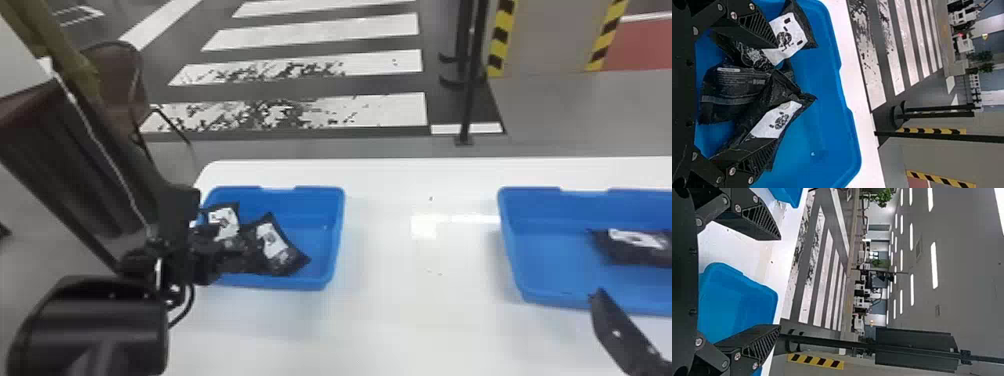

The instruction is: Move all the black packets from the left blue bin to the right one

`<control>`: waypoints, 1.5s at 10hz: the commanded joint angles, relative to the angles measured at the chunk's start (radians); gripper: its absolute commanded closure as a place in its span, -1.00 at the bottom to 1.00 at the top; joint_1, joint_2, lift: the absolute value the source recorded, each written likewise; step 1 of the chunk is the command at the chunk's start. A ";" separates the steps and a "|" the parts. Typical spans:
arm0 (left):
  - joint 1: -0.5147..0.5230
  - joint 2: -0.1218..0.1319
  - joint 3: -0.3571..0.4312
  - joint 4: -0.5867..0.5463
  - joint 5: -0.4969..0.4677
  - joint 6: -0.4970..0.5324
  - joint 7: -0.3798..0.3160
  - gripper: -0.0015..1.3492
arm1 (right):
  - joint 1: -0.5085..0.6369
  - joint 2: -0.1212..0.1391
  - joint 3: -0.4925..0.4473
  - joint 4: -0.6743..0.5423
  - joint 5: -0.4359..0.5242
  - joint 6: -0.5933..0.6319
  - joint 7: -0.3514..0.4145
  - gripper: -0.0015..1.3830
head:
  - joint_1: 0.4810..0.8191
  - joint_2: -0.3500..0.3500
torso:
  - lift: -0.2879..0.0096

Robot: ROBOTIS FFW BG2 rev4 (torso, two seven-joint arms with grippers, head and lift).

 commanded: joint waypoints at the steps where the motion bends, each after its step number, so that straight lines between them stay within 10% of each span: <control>1: -0.092 0.012 -0.035 0.124 0.000 0.003 0.003 -0.68 | -0.009 0.000 0.003 0.013 -0.011 0.006 0.003 -0.64 | 0.27 0.56 | -0.01; 5: -0.195 0.025 -0.106 0.281 0.050 -0.021 0.003 -0.52 | -0.026 0.001 0.015 0.045 -0.045 0.016 0.013 -0.64 | 0.27 0.45 | -0.01; 8: -0.188 0.024 -0.112 0.283 0.052 -0.019 0.000 0.66 | -0.026 0.001 0.015 0.058 -0.069 0.023 0.014 -0.64 | 0.27 0.39 | -0.01; 15: -0.107 0.015 -0.040 0.087 -0.002 -0.033 -0.018 0.80 | -0.041 0.003 0.019 0.080 -0.103 0.035 0.025 -0.64 | 0.27 0.43 | -0.01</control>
